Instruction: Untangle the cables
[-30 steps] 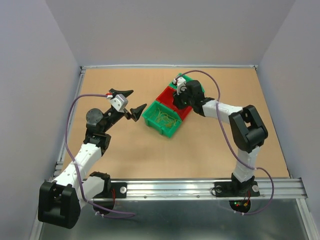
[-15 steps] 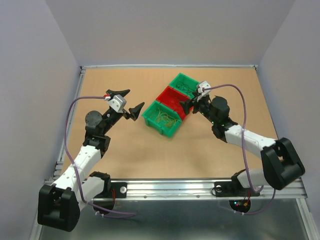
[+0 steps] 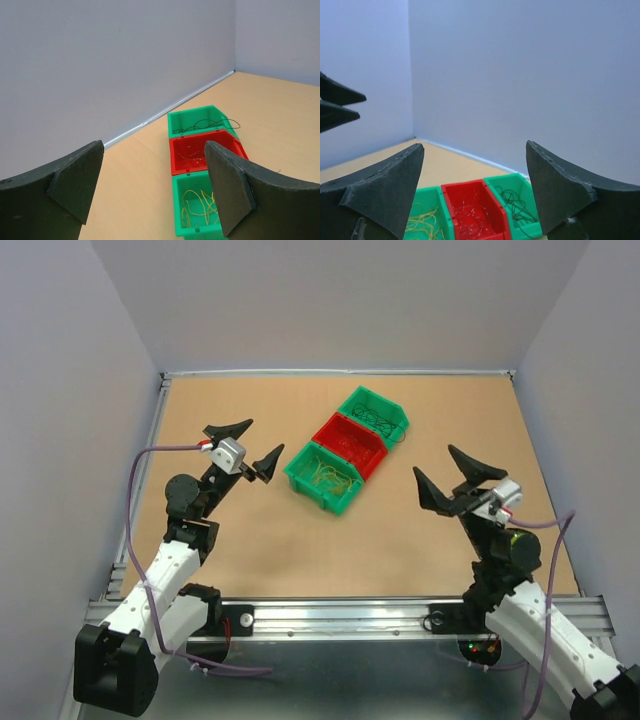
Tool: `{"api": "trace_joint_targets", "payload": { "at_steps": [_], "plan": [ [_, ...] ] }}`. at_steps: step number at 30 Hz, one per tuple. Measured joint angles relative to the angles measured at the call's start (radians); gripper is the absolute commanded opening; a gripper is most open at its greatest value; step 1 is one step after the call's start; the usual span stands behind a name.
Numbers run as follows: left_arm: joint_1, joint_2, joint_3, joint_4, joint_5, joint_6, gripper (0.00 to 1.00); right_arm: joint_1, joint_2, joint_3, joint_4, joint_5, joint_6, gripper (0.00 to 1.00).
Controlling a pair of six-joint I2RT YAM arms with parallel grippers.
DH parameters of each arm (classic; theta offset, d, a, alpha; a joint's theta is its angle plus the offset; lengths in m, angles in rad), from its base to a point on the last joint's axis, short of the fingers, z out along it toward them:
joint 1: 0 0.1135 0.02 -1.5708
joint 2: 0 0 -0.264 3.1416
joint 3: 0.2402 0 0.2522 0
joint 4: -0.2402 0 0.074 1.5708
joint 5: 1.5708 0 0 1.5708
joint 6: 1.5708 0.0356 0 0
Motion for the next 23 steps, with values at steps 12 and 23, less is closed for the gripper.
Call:
{"api": "trace_joint_targets", "payload": {
  "at_steps": [12,23],
  "plan": [
    [0.0,0.0,0.0,0.006,0.0,0.001,0.94,0.0,-0.32,-0.184,0.079,0.177,0.028,0.92],
    [0.0,0.0,0.0,0.006,0.0,0.004,0.94,0.0,-0.229,-0.184,0.08,0.195,0.036,0.93]
  ]
}}
